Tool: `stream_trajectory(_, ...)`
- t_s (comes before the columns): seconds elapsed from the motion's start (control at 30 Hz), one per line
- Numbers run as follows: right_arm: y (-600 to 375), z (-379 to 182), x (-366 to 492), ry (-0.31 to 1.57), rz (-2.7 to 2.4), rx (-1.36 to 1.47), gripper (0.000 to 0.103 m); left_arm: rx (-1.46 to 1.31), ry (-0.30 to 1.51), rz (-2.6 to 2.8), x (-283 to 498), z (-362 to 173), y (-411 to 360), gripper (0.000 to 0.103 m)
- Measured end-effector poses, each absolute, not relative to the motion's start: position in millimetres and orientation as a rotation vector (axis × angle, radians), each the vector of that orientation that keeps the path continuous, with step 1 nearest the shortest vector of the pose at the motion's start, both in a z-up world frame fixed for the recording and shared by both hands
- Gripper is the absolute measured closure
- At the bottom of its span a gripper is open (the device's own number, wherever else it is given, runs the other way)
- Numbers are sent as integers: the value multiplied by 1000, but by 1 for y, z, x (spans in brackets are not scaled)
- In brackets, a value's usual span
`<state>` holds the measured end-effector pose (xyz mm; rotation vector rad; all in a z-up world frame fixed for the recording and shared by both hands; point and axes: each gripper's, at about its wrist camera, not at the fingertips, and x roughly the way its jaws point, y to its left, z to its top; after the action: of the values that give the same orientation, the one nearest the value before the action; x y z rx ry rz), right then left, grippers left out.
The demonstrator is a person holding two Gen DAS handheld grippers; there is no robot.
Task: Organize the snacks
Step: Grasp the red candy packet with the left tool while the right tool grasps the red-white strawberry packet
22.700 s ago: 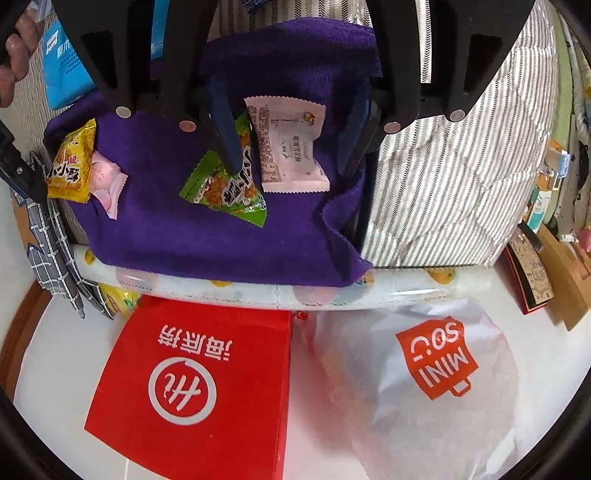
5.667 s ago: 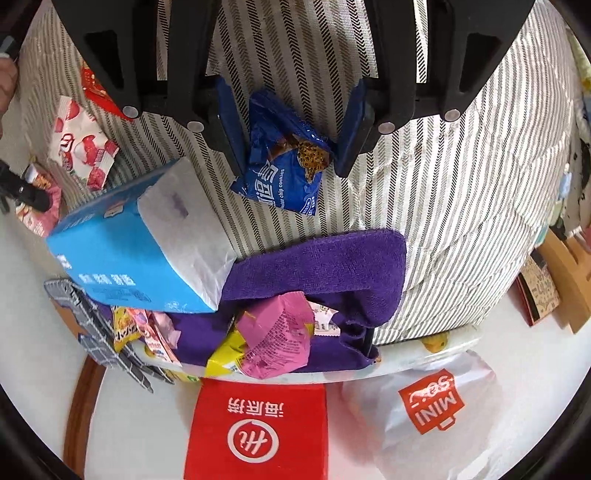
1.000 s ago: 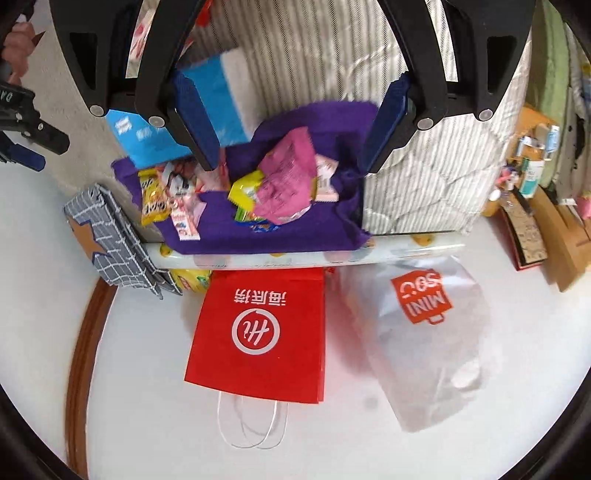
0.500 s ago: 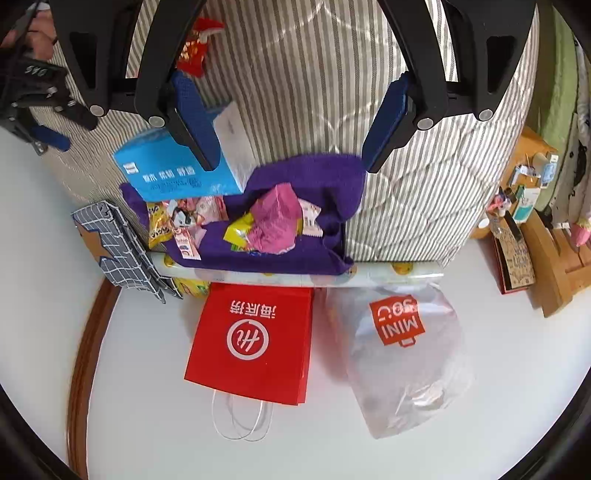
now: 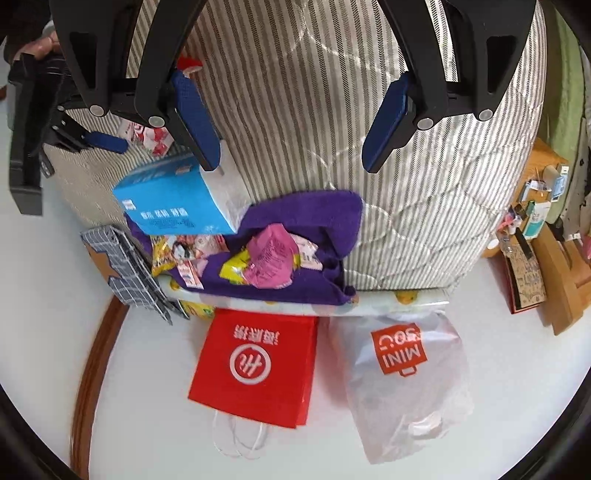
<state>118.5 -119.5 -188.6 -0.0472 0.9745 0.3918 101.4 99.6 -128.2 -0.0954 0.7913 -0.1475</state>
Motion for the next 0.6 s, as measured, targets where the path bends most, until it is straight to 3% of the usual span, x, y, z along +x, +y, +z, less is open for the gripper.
stream_trajectory(0.27,-112,-203,122,969,376,-118,34,-101,838,-183,106,-141,94,24)
stream_trajectory(0.3,-110,-202,122,960,376,-131,35,-102,845,-185,107,-143,92,24)
stream_trajectory(0.37,-110,-201,119,957,401,-131,47,-99,857,-194,107,-146,88,24)
stream_trajectory(0.6,-127,-194,109,937,408,-70,54,-65,898,-211,108,-159,74,24)
